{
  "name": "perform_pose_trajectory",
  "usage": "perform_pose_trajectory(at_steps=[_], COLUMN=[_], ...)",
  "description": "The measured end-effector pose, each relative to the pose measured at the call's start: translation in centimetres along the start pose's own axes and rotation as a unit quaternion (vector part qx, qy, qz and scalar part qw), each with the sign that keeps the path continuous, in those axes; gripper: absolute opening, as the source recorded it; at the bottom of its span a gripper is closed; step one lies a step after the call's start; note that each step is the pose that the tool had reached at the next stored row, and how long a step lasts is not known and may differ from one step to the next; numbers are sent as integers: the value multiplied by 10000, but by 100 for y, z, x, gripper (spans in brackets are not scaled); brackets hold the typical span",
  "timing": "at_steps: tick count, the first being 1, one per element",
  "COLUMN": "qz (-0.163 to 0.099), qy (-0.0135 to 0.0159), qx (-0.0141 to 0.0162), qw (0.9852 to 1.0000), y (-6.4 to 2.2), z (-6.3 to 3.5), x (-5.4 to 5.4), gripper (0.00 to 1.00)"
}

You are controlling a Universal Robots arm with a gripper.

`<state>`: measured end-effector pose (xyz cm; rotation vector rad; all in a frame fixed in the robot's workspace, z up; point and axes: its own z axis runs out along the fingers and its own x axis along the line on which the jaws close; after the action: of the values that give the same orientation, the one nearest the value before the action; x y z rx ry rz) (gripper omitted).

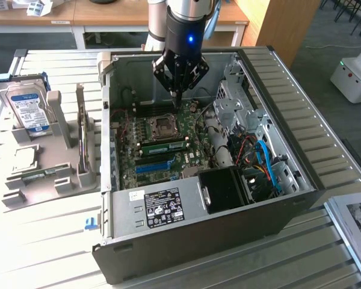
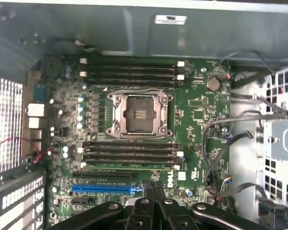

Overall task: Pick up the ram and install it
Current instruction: 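Press down the ram until it locks into place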

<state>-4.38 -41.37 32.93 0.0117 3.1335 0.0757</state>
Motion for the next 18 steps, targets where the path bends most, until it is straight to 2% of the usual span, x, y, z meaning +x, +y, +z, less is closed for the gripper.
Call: perform_pose_trajectory(at_steps=[8,18], qz=[55,270], qy=[-3,-14], qx=[0,2], qw=[10000,9996], y=[0,0], z=[0,1], x=[1,1], gripper=[10,10])
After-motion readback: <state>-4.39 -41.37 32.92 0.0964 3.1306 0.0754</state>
